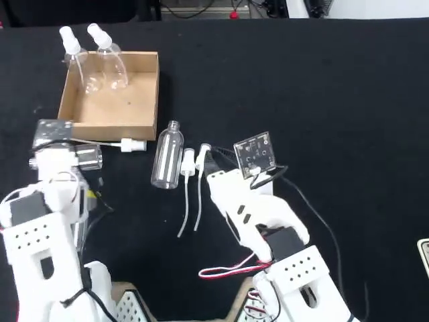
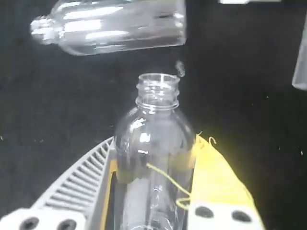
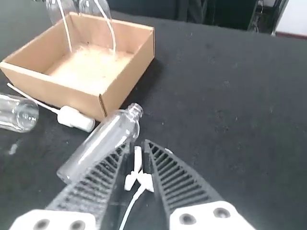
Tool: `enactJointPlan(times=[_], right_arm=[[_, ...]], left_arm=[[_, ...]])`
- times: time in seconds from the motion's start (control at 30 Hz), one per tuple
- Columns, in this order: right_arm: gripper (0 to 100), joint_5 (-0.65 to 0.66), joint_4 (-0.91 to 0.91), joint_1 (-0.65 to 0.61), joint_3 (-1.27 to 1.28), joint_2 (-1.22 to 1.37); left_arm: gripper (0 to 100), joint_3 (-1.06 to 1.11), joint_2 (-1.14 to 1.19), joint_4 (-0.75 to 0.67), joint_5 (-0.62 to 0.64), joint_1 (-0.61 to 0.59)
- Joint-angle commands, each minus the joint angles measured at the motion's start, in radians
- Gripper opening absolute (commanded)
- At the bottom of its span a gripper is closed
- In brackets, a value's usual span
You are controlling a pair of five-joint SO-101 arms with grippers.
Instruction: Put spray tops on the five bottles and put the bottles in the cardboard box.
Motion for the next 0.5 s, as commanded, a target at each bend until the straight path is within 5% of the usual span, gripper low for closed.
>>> enactJointPlan(times=[0.0,0.3,0.47], right_arm=[[3.5,-0.008,0.008,0.011,-0.077,0.001],[3.5,-0.009,0.008,0.009,-0.285,0.344],[3.6,-0.115,0.006,0.011,-0.389,0.587]], left_arm=[[13,0.001,-0.041,0.002,0.075,-0.019],[13,0.03,-0.051,-0.011,0.147,-0.018],[13,0.079,-0.051,-0.081,0.144,-0.019]])
